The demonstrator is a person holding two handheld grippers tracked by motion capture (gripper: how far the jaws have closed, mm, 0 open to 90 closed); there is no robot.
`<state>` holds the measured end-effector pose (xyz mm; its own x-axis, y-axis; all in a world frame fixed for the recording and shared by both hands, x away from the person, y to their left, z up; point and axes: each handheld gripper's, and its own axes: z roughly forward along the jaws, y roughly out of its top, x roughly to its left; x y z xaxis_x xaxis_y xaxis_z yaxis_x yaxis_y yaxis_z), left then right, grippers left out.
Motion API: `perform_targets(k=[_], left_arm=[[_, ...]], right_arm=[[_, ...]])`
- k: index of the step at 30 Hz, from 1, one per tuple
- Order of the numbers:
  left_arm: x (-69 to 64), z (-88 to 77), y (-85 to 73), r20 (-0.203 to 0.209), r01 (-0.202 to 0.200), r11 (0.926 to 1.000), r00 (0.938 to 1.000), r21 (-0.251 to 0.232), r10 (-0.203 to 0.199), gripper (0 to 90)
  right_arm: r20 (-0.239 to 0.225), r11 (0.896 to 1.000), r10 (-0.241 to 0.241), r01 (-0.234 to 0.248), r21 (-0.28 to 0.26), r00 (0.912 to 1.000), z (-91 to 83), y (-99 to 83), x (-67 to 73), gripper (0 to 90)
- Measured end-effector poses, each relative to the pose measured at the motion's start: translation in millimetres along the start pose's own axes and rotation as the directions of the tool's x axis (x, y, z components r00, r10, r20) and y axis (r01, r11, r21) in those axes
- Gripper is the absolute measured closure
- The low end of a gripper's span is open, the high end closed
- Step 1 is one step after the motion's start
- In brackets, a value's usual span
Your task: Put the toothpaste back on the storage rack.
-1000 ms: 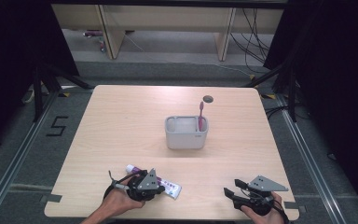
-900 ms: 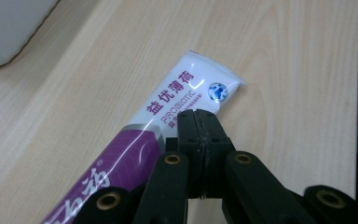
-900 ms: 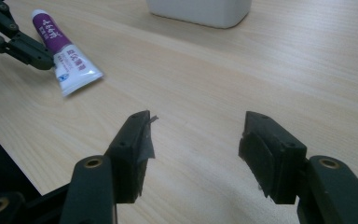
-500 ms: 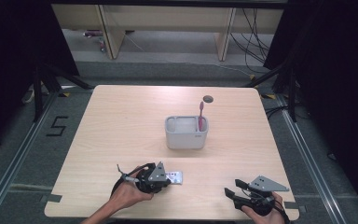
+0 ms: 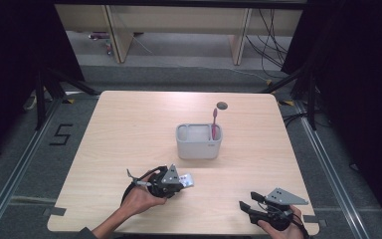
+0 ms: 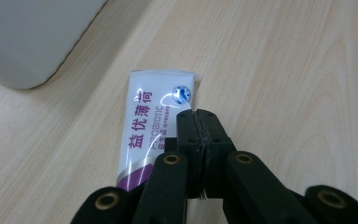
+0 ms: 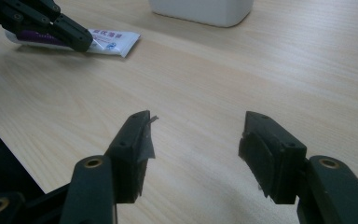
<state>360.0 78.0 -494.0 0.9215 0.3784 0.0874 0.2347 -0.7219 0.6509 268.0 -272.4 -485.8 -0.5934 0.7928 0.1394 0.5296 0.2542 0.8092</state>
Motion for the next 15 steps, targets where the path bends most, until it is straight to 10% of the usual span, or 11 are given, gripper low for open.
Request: perform_targets(k=[15], left_arm=[[12.0,-24.0,3.9,0.012,0.05,0.9984,0.9987,0.028,-0.05,77.7]], right_arm=[[-0.006,1.0,0.0,0.0,-0.003,1.0,-1.5,-0.3,0.7,43.2]])
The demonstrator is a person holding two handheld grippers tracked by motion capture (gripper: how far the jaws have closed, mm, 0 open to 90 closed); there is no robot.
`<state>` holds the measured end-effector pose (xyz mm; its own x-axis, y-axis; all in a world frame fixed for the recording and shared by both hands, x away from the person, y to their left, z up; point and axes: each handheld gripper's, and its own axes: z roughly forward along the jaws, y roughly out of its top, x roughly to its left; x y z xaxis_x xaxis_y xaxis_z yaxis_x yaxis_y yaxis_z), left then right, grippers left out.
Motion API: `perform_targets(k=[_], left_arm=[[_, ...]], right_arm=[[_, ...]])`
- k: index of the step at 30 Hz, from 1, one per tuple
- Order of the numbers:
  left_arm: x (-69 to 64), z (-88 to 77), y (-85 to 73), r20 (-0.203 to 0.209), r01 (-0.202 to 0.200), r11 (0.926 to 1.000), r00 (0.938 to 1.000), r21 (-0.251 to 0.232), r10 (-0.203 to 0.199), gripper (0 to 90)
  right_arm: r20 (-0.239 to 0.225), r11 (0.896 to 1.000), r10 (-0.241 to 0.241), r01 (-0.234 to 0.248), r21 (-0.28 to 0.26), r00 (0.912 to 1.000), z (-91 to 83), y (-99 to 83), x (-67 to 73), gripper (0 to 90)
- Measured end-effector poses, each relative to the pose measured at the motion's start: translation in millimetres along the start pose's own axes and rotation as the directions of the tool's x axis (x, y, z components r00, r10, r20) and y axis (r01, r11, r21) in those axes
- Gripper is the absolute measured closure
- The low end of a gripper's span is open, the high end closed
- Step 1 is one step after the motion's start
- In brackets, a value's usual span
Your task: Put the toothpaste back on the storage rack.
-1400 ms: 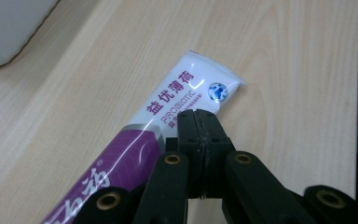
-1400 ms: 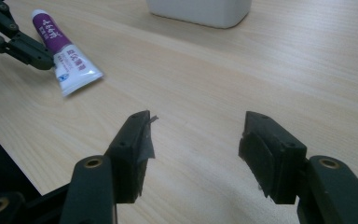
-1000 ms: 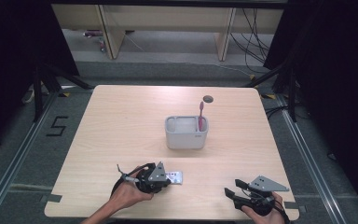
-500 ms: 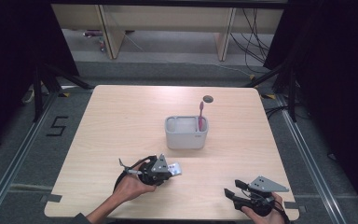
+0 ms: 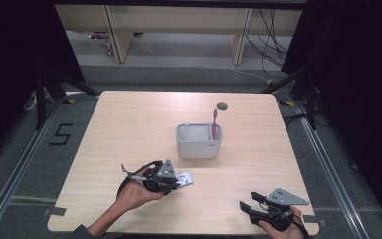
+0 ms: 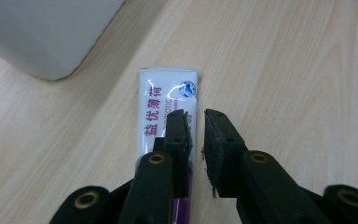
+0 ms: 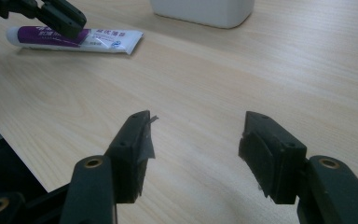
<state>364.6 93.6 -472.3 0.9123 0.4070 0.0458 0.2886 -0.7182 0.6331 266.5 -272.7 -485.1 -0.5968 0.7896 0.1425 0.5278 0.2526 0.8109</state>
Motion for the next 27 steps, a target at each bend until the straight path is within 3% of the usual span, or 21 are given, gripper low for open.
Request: perform_targets(k=[6,10,13,18,19,20,23,26,27], left_arm=[[9.5,-16.9,-2.9,0.008,0.039,0.9981,0.9992,0.048,-0.039,65.3],[12.8,-19.0,-6.6,0.028,0.076,0.9939,0.9965,0.08,-0.079,58.1],[15.8,-18.0,-7.7,0.025,0.076,0.9912,0.9966,0.108,-0.079,54.1],[15.0,-14.4,-9.7,0.028,0.094,0.9851,0.9946,0.144,-0.099,51.9],[17.0,-14.7,-9.5,0.031,0.064,0.983,0.997,0.172,-0.071,51.3],[15.1,-12.8,-10.0,0.024,0.089,0.9831,0.9953,0.16,-0.094,51.3],[15.5,-10.6,-9.9,0.032,0.051,0.9723,0.9977,0.228,-0.06,51.6],[17.1,-8.4,-8.9,0.031,0.06,0.9705,0.9971,0.233,-0.069,50.9],[16.9,-7.9,-8.4,0.028,0.078,0.9694,0.9958,0.233,-0.087,51.4]], right_arm=[[0.007,1.0,-0.004,0.004,-0.005,1.0,0.4,-0.2,0.1,43.2],[0.009,1.0,-0.003,0.004,-0.007,1.0,0.8,-0.2,0.4,43.2],[0.005,1.0,-0.002,0.002,-0.003,1.0,1.0,-0.2,0.7,43.2],[0.005,1.0,-0.001,0.001,0.0,1.0,1.3,-0.2,1.3,43.2],[-0.006,1.0,0.003,-0.003,-0.004,1.0,2.2,-0.3,1.5,43.2],[-0.008,1.0,0.005,-0.005,-0.003,1.0,2.3,-0.2,1.7,43.2],[-0.006,1.0,0.001,-0.001,0.004,1.0,1.9,-0.1,1.8,43.2],[-0.008,1.0,-0.001,0.001,-0.007,1.0,2.8,-0.1,1.8,43.2],[-0.013,1.0,0.025,-0.025,0.012,0.9996,2.0,-0.1,3.7,43.2]])
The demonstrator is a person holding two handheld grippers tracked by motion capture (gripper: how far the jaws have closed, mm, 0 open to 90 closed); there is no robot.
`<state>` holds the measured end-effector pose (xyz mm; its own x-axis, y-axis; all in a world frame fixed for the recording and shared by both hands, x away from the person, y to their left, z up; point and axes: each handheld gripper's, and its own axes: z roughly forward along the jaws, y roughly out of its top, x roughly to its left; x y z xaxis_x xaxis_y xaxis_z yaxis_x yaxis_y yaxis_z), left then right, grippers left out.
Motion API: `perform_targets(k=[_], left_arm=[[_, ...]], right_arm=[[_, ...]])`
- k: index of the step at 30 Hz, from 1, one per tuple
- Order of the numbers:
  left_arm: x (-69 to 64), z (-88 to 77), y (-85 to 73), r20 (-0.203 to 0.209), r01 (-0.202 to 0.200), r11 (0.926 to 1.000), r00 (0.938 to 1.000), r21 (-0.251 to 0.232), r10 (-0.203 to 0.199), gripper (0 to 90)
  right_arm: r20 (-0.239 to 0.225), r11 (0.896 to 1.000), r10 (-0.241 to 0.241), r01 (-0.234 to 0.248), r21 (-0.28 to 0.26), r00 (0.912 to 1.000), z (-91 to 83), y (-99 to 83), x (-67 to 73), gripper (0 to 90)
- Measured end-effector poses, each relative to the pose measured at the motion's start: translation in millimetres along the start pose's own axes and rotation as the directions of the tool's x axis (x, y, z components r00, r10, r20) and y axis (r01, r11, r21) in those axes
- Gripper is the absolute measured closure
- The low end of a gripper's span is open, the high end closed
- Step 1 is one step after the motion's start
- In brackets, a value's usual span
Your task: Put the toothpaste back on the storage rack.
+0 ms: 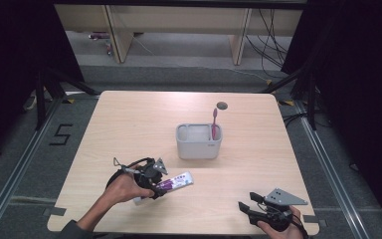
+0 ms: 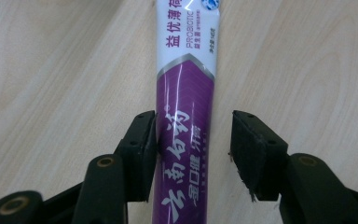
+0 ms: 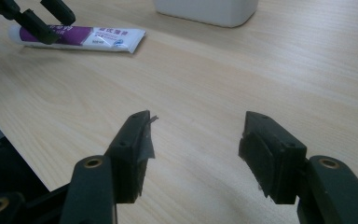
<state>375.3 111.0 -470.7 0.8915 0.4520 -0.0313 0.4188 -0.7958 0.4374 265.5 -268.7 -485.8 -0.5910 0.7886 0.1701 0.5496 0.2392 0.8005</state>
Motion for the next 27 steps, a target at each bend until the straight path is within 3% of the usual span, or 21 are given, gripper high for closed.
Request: perform_targets(k=[2,3,6,8,14,17,19,21,22,27], left_arm=[[2.0,0.2,1.7,0.0,-0.01,0.9998,1.0,0.015,0.01,51.7],[1.5,0.5,2.5,0.004,0.008,0.9997,1.0,0.024,-0.008,51.8],[3.6,1.8,6.1,0.005,-0.007,0.9984,1.0,0.055,0.007,51.7],[3.8,4.1,8.9,0.004,0.0,0.9965,1.0,0.083,0.0,51.8],[6.8,9.6,18.3,-0.005,-0.048,0.9881,0.9988,0.146,0.049,52.7],[5.9,13.8,20.4,0.004,-0.037,0.9857,0.9993,0.164,0.037,53.8],[6.1,16.5,22.4,0.008,-0.046,0.9809,0.9989,0.189,0.045,54.0],[5.3,18.5,24.3,0.01,-0.052,0.9767,0.9986,0.208,0.051,55.4],[4.8,19.6,24.9,0.012,-0.052,0.9758,0.9986,0.213,0.051,55.9],[3.0,22.4,31.2,0.003,-0.062,0.9622,0.998,0.265,0.064,56.6]], right_arm=[[0.007,1.0,-0.026,0.026,-0.005,0.9996,0.1,0.3,-1.8,43.2],[0.008,1.0,-0.027,0.027,-0.004,0.9996,0.3,0.2,-1.8,43.2],[-0.003,1.0,0.006,-0.006,0.009,1.0,0.0,-0.1,0.5,43.2],[-0.004,1.0,0.005,-0.005,0.008,1.0,0.3,-0.1,0.4,43.2],[-0.004,1.0,0.003,-0.003,0.009,1.0,0.2,0.1,0.4,43.2],[-0.001,1.0,-0.017,0.017,0.001,0.9999,0.4,0.1,-1.0,43.2],[0.0,1.0,-0.017,0.017,-0.001,0.9999,0.3,0.2,-1.2,43.2],[-0.005,1.0,0.017,-0.017,0.004,0.9998,0.1,-0.2,1.3,43.2],[0.0,1.0,-0.009,0.009,-0.007,1.0,0.4,0.0,-0.4,43.2],[-0.001,1.0,-0.003,0.003,-0.001,1.0,0.1,0.1,0.0,43.3]])
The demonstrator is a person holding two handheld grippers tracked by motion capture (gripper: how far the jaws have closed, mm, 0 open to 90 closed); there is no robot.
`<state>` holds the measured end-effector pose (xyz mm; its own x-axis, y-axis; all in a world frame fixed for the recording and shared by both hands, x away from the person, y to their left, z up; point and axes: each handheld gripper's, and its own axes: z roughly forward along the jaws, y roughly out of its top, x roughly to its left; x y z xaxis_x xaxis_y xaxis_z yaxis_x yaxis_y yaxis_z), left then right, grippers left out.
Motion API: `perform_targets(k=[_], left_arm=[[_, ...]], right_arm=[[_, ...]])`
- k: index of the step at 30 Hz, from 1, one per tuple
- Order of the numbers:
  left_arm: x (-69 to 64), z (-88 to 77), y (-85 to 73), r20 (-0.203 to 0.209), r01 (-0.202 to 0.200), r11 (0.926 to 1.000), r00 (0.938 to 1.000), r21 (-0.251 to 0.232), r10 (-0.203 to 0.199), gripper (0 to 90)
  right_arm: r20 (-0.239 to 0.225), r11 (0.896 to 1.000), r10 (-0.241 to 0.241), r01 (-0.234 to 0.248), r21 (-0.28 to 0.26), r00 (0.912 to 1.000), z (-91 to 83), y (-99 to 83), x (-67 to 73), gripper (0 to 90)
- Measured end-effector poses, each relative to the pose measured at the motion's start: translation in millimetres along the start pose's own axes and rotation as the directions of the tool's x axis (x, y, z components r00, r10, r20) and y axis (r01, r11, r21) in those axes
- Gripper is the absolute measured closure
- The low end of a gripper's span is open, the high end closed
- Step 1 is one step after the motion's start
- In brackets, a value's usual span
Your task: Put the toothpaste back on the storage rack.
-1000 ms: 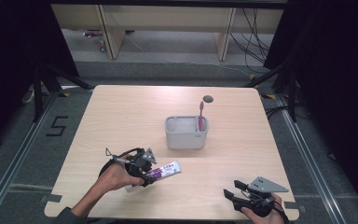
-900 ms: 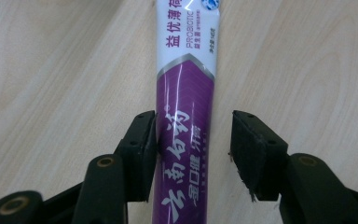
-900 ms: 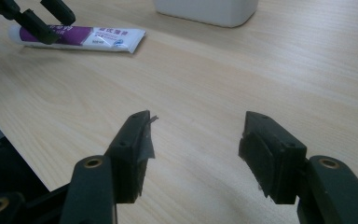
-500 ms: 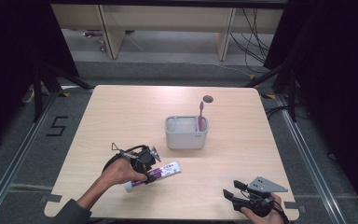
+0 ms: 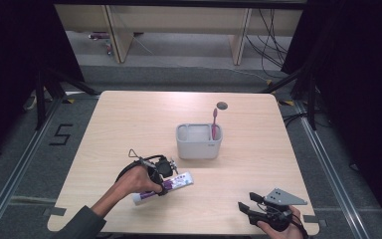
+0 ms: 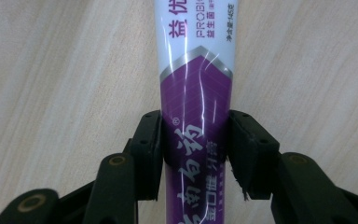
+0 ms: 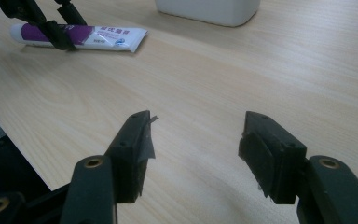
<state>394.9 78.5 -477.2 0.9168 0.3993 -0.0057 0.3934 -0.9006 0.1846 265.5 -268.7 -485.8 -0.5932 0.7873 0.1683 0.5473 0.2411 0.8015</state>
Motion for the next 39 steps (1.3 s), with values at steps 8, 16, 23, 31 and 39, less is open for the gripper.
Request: perform_targets(k=[8,16,23,31,39], left_arm=[[-2.1,1.4,8.2,-0.016,-0.014,0.9981,0.9997,0.06,0.015,56.8],[-0.8,3.3,10.9,-0.008,-0.012,0.9967,0.9999,0.08,0.012,57.0],[1.1,4.0,12.3,0.01,-0.005,0.9955,0.9999,0.094,0.004,57.3],[0.5,4.0,13.8,0.004,-0.023,0.9944,0.9997,0.103,0.023,60.4],[5.8,-0.3,8.7,0.037,-0.046,0.997,0.9984,0.063,0.043,67.0]], right_arm=[[-0.005,1.0,0.001,-0.001,0.015,1.0,-0.1,0.0,0.5,43.3],[-0.004,1.0,0.005,-0.005,0.004,1.0,-0.4,0.0,0.7,43.3],[-0.007,1.0,0.003,-0.003,0.009,1.0,-0.8,0.6,1.2,43.3],[-0.006,1.0,0.003,-0.002,0.012,1.0,-0.5,0.3,1.2,43.4],[-0.007,1.0,0.007,-0.007,0.014,1.0,0.0,-0.1,1.1,43.4]])
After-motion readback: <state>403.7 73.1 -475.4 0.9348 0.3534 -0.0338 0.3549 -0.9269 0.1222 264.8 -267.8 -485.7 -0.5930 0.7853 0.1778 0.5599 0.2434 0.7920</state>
